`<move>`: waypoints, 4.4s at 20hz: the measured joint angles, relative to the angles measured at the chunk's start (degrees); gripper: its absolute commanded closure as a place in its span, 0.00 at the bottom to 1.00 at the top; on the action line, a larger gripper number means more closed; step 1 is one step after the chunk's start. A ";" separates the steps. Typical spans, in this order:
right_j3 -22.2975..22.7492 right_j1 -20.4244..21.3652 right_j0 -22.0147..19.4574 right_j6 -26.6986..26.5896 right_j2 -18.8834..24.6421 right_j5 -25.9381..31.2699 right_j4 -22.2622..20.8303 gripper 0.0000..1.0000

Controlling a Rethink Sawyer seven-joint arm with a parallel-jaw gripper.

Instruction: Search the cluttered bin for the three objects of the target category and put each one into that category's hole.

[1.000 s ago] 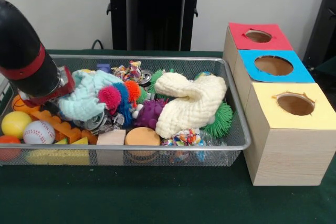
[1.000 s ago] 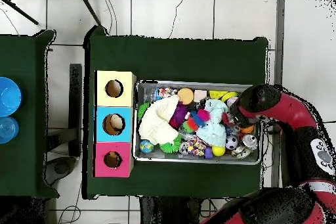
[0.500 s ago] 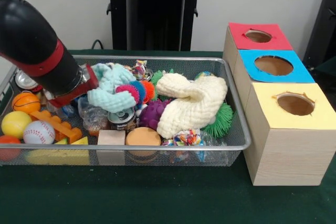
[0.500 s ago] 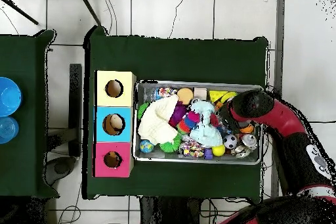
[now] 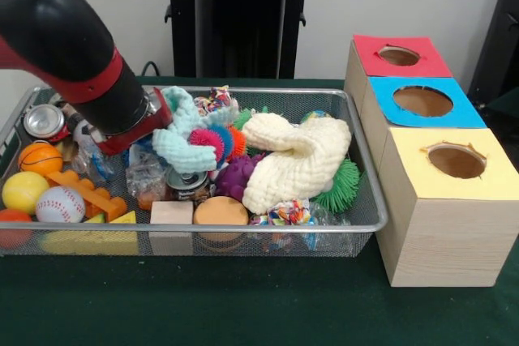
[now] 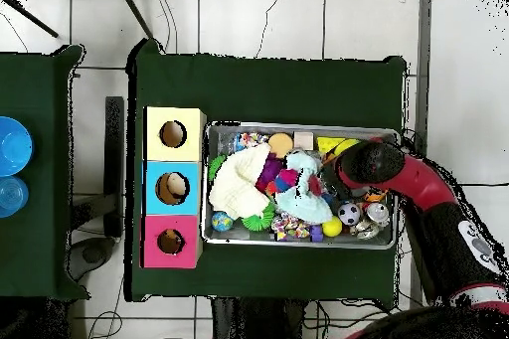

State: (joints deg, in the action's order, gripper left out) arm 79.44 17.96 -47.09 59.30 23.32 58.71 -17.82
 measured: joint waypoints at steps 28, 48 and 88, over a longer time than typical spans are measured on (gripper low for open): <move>-4.46 9.83 21.77 0.00 -14.08 -6.06 -27.59 0.00; -14.45 4.43 19.37 0.00 -17.61 1.14 -27.76 0.00; -22.54 -6.84 21.32 0.00 -22.28 14.37 -28.10 0.00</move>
State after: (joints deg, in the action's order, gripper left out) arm 56.89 11.12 -25.77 59.30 1.04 73.08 -45.92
